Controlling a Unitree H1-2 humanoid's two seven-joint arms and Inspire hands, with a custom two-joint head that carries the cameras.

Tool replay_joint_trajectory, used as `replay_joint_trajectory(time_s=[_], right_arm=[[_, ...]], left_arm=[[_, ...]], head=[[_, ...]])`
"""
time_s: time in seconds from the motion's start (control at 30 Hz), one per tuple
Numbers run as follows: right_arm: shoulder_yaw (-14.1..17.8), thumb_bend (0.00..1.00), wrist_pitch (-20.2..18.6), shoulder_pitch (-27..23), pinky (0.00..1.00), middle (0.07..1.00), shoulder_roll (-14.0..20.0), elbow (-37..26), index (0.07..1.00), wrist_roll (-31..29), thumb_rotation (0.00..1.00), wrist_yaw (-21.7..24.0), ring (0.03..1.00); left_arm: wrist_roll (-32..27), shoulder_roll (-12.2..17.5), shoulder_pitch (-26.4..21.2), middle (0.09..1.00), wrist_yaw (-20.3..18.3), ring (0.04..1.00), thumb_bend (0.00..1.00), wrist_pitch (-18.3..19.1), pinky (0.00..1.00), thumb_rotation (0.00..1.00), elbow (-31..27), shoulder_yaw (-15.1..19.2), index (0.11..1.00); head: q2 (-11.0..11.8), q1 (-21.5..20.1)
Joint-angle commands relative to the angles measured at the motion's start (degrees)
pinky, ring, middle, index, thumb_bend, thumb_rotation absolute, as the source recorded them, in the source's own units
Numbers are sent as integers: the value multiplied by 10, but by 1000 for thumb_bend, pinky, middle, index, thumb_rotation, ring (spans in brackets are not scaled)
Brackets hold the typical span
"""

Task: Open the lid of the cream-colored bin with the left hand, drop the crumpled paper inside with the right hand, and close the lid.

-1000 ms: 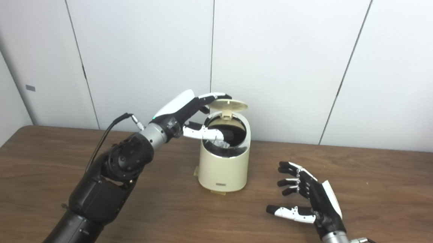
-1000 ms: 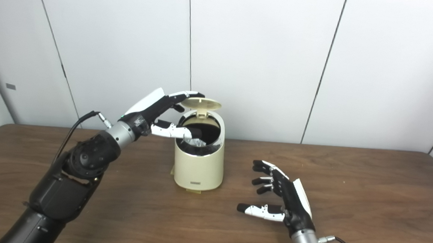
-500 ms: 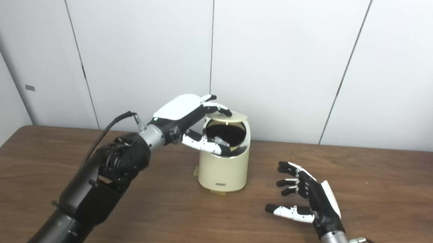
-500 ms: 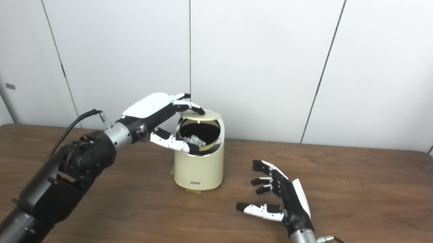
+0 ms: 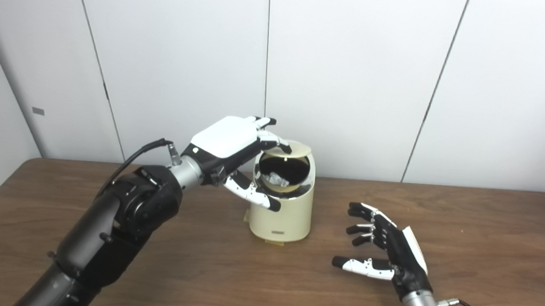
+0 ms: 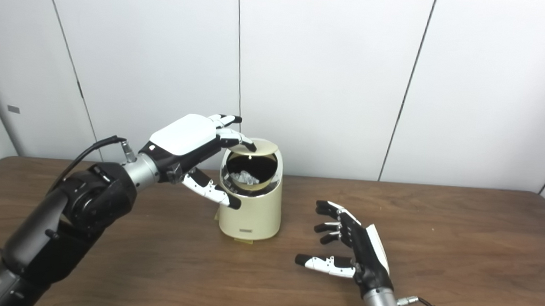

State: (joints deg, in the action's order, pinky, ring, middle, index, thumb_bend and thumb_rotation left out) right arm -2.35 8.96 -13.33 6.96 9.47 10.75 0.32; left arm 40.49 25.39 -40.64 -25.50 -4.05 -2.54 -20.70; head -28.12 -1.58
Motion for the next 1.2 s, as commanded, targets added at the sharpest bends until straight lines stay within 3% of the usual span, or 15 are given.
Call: replay_joint_trajectory(time_s=[0.0,0.53,0.8,1.17], right_arm=[[1,839,7,-21,532,790,1,-23,795,2,180,-5,654],[2,828,-1,-17,526,784,0,-34,792,-3,165,-3,649],[1,832,-3,-13,526,788,-2,-40,793,-1,177,-5,649],[4,835,-12,-9,523,794,-2,-48,787,-3,193,-5,653]], left_arm=[[2,12,-18,841,4,1000,900,-10,1000,507,-20,10,831],[109,17,-10,835,-21,995,923,-45,1000,607,2,-30,833],[145,3,1,821,-3,964,916,-60,1000,571,38,-53,817],[166,-2,18,812,11,982,952,-66,1000,608,64,-85,814]], head=[[-2,0],[-9,-4],[-12,-7],[-14,-7]])
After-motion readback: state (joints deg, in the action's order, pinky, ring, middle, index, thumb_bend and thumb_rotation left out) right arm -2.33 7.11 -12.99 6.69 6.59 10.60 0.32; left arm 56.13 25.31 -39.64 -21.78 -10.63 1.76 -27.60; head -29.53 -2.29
